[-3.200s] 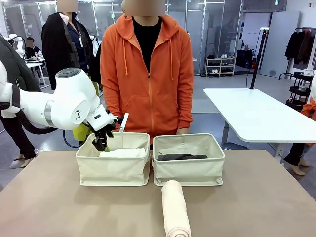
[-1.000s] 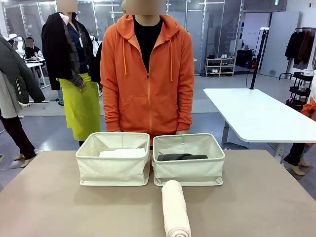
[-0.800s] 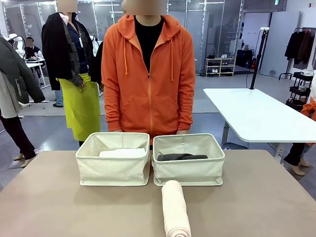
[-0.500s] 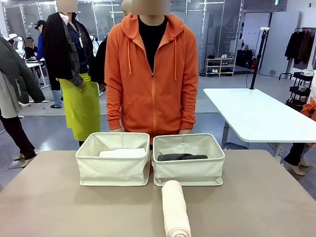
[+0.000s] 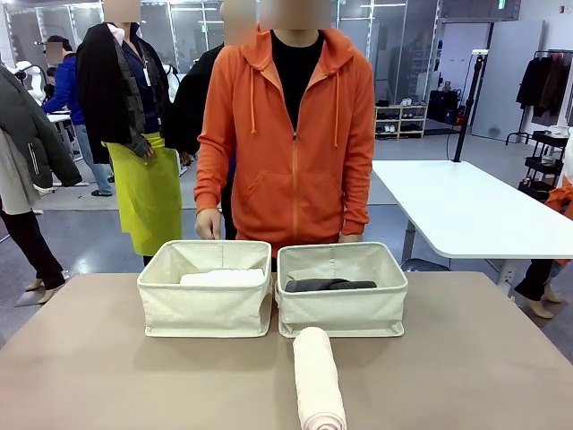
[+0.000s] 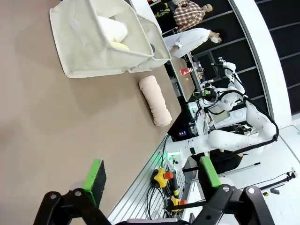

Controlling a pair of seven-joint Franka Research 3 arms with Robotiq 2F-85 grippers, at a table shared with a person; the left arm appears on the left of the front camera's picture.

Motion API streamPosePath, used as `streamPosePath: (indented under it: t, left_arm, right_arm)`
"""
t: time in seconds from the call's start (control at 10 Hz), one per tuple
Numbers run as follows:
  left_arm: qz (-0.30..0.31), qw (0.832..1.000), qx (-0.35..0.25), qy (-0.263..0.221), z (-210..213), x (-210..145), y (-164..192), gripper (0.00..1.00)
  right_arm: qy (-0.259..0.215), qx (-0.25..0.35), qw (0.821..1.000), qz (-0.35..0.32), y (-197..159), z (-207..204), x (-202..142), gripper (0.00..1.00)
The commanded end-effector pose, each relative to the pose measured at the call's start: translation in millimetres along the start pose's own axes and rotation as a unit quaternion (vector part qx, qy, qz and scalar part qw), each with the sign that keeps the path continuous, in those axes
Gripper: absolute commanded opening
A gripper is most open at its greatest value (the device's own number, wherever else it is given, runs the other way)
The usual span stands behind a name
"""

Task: Divide the towels into two baskets.
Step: Pick up one hotel-folded towel from the bottom of the table and place it in the Fabric basket indicated by the person.

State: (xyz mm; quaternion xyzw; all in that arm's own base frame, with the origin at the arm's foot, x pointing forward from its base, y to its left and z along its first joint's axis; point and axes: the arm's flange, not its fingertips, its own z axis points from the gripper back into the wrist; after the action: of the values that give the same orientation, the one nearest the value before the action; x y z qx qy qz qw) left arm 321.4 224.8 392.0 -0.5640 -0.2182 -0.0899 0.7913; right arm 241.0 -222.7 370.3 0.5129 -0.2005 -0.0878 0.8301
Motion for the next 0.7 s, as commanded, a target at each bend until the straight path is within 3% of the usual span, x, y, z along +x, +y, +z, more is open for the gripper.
streamPosePath:
  t: [0.0,0.6]
  left_arm:
    - [-0.001,1.0,-0.001,-0.005,1.7,-1.7,-3.7,1.0]
    - [-0.001,1.0,-0.001,-0.005,1.7,-1.7,-3.7,1.0]
  right_arm:
    - [0.005,0.001,1.0,0.005,2.8,1.1,-2.7,1.0]
    - [0.005,0.001,1.0,0.005,2.8,1.1,-2.7,1.0]
